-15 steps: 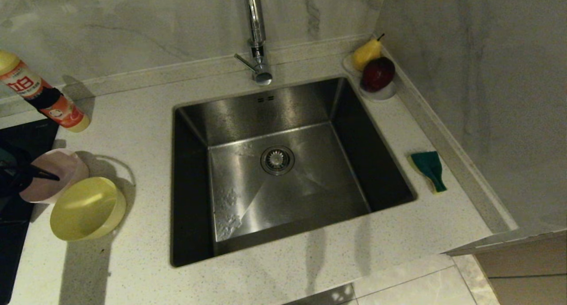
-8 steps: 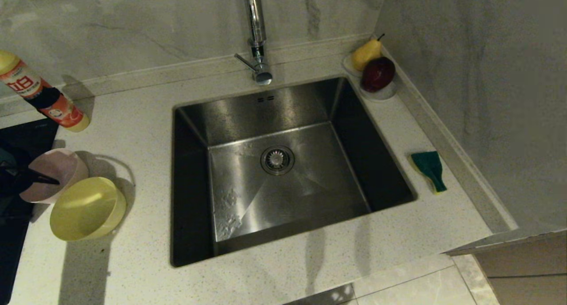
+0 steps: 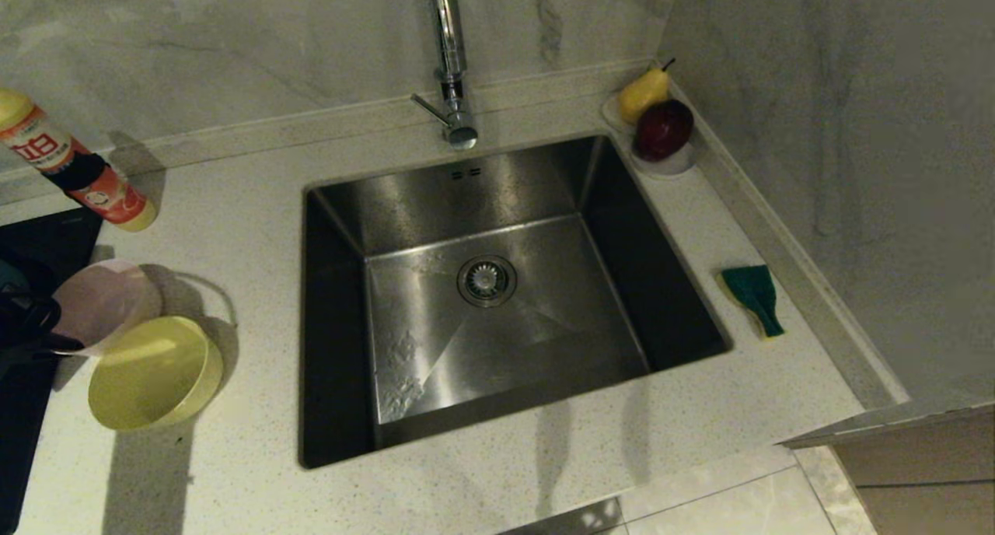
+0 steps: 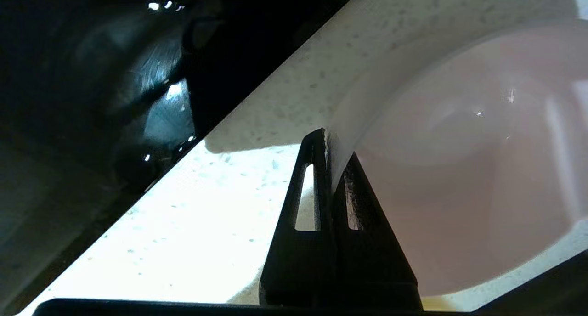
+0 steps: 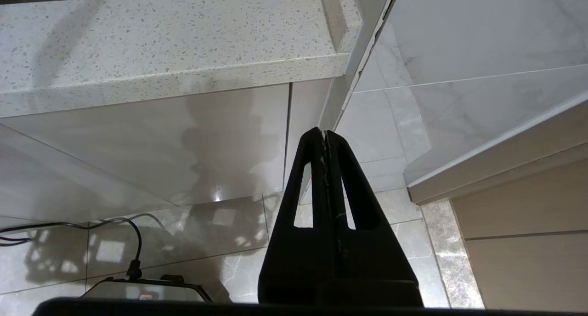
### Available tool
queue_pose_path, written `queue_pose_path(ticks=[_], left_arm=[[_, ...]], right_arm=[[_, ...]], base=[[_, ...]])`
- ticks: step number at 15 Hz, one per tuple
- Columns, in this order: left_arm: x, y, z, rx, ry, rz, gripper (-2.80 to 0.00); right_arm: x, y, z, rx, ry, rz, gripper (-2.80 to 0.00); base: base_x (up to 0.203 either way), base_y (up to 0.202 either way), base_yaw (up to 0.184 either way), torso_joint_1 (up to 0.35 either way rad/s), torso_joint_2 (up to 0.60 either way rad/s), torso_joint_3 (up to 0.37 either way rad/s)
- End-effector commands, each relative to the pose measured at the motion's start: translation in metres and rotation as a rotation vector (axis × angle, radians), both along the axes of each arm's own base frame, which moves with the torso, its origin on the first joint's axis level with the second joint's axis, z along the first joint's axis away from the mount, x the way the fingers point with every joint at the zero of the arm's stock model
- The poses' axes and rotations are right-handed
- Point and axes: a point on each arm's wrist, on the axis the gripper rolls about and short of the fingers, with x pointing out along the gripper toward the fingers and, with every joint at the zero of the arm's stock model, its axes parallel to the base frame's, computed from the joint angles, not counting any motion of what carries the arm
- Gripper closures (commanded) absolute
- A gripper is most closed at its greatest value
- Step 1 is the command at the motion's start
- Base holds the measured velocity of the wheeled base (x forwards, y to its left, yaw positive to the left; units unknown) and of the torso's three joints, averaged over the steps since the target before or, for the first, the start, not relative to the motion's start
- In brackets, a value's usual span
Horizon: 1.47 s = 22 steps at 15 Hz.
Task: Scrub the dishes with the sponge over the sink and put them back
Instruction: Place the bowl on the bowl
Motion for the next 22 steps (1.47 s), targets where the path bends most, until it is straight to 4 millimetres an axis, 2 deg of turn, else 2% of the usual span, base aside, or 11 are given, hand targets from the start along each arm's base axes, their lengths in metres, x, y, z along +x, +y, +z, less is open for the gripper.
queue_pose_path(ticks=[1,3,7,10,13,15,17,22], left_arm=[[0.000,0.000,0.009,0.014,-0.023,0.003,0.00],[-0.001,0.001,0.020,0.041,-0.052,0.011,0.00],[-0.021,-0.001,0.064,0.132,-0.157,0.055,0.00],[-0.043,-0.020,0.093,0.163,-0.199,0.048,0.00],[-0.064,-0.048,0.109,0.103,-0.189,-0.055,0.00],[-0.071,-0.068,0.107,0.098,-0.148,-0.145,0.00],[-0.074,-0.078,0.099,0.094,-0.116,-0.196,0.00],[-0.073,-0.090,0.056,0.060,0.014,-0.300,0.00]], right_arm=[[0.000,0.000,0.000,-0.001,0.002,0.001,0.00],[0.000,0.000,0.000,-0.001,0.002,0.001,0.00],[0.000,0.000,0.000,-0.001,0.002,0.001,0.00],[0.000,0.000,0.000,-0.001,0.002,0.000,0.00],[0.000,0.000,0.000,-0.001,0.002,0.000,0.00],[0.000,0.000,0.000,-0.001,0.002,0.001,0.00],[0.000,0.000,0.000,-0.001,0.002,0.000,0.00],[0.000,0.000,0.000,-0.001,0.002,0.001,0.00]], base=[[0.000,0.000,0.000,0.000,0.00,0.000],[0.000,0.000,0.000,0.000,0.00,0.000],[0.000,0.000,0.000,0.000,0.00,0.000],[0.000,0.000,0.000,0.000,0.00,0.000],[0.000,0.000,0.000,0.000,0.00,0.000],[0.000,0.000,0.000,0.000,0.00,0.000],[0.000,0.000,0.000,0.000,0.00,0.000],[0.000,0.000,0.000,0.000,0.00,0.000]])
